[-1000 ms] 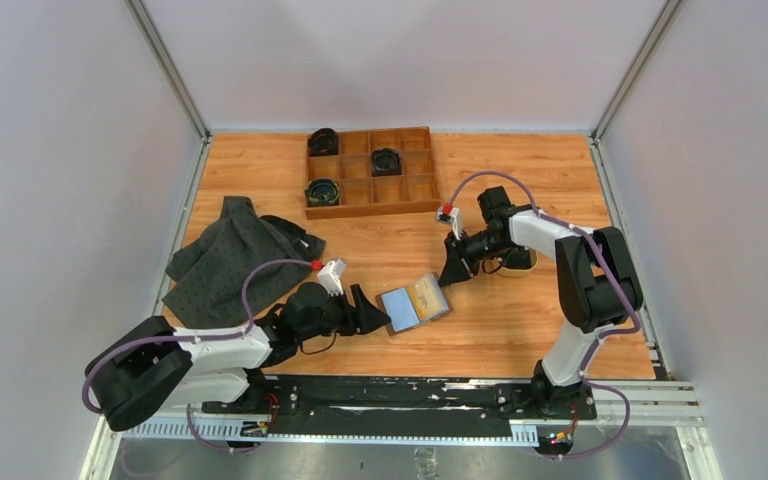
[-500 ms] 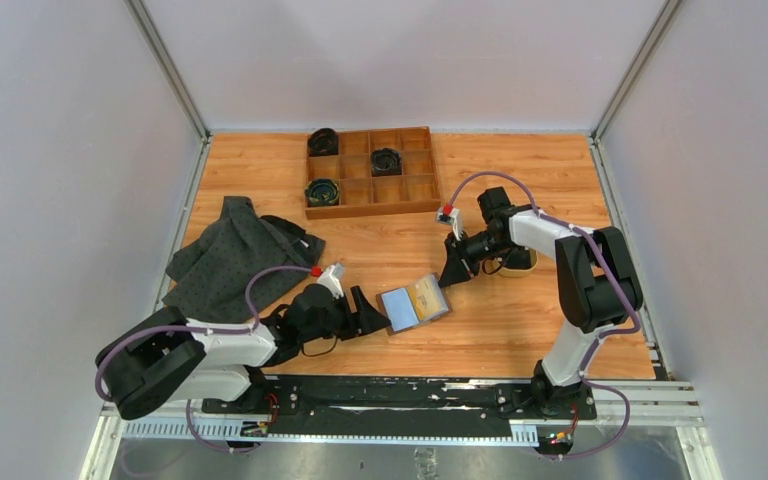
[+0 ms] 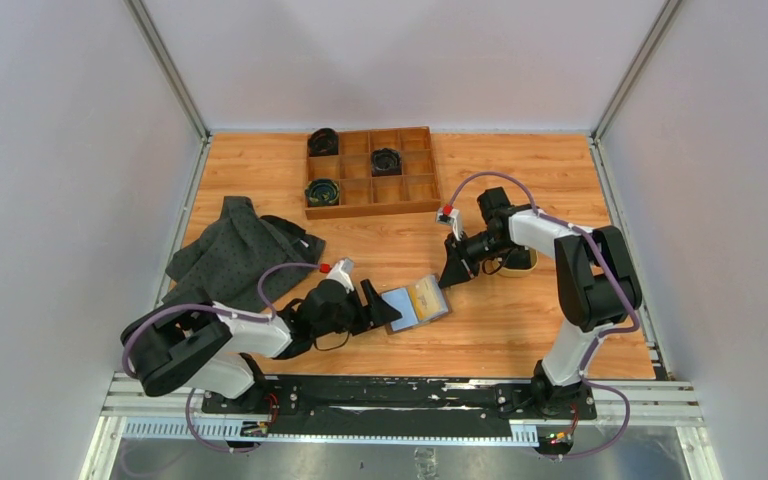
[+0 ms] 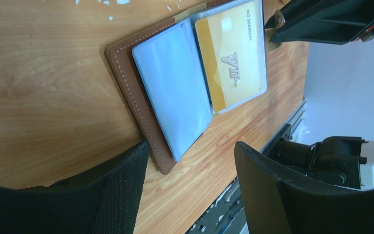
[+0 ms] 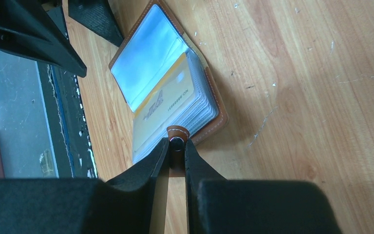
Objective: Put the credit cards into the card holder
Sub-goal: Close the card holder at the center of the board.
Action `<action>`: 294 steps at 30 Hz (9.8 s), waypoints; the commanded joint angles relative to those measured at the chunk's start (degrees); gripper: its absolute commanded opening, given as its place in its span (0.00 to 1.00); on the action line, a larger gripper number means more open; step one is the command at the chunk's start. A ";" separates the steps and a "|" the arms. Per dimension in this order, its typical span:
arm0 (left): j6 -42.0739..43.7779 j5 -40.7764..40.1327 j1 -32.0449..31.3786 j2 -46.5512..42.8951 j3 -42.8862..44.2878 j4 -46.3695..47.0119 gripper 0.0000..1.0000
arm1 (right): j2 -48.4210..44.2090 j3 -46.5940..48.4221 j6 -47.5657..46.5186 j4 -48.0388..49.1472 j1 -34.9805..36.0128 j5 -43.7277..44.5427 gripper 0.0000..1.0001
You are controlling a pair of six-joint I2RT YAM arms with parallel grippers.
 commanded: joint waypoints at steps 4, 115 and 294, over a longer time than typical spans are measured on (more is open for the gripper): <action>1.29 -3.07 -0.39 4.04 1.67 -0.41 0.71 | 1.50 1.28 -1.27 -2.67 -0.33 -1.97 0.00; 6.39 1.88 3.83 37.48 23.06 14.07 0.33 | 2.67 -10.66 34.10 30.63 -11.13 -19.34 0.00; 13.83 -3.05 -3.09 19.98 21.93 -13.11 0.24 | -4.94 4.01 -39.23 -9.72 16.28 16.62 0.03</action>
